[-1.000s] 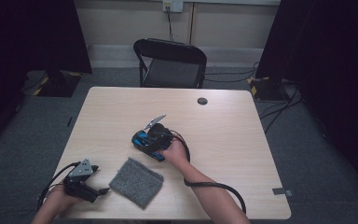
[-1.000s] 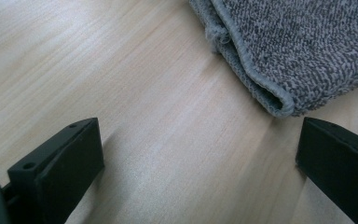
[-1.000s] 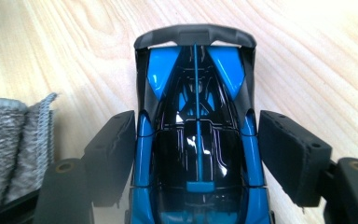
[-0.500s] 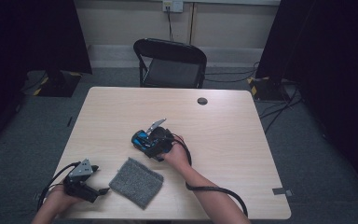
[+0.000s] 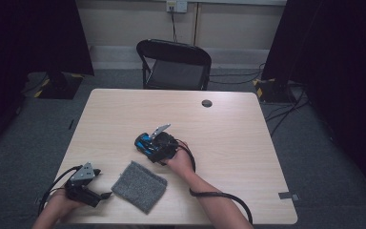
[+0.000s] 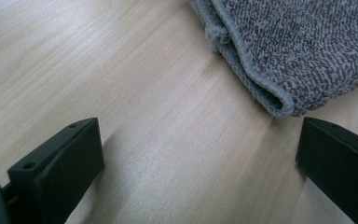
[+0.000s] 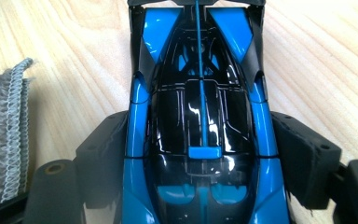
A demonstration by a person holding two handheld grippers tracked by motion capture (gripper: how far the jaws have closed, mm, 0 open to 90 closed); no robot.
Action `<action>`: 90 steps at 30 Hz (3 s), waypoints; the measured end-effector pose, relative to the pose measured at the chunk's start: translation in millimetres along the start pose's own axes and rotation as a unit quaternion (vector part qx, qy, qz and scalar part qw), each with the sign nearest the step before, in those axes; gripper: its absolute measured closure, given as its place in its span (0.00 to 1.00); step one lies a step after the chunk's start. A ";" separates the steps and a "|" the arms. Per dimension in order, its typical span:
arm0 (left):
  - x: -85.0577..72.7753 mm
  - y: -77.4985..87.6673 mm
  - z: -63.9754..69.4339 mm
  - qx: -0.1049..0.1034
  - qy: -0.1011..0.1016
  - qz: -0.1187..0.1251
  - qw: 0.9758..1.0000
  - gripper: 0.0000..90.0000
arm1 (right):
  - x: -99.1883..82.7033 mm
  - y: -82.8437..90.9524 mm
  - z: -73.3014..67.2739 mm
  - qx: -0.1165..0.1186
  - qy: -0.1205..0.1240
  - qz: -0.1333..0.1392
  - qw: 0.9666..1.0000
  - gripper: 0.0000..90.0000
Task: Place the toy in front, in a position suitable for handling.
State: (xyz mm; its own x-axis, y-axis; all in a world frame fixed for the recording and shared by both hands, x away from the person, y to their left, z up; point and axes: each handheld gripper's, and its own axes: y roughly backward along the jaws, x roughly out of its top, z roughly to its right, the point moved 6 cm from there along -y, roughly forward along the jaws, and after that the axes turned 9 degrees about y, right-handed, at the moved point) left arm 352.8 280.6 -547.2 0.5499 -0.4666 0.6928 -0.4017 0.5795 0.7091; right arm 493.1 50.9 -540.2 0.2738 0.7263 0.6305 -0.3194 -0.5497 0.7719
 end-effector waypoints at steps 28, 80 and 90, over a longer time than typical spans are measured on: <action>0.0 0.0 -0.2 0.000 -0.002 0.000 1.000 0.00 | 10.3 19.6 5.4 0.013 -0.004 0.004 1.000 0.30; 0.5 -0.3 -0.7 0.004 0.000 0.000 1.000 0.00 | -100.4 119.5 75.7 -0.063 -0.065 0.013 0.996 0.30; 1.0 -0.9 -0.5 0.004 0.004 0.000 1.000 0.00 | -120.7 116.9 77.0 -0.060 -0.068 0.012 0.996 0.30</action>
State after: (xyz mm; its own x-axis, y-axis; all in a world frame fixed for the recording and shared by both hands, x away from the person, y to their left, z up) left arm 354.0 280.0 -547.2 0.5554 -0.4609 0.6921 -0.4084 0.5739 0.7099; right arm 492.5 -132.8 -519.8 0.3820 0.6461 0.6608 -0.4314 -0.5076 0.7458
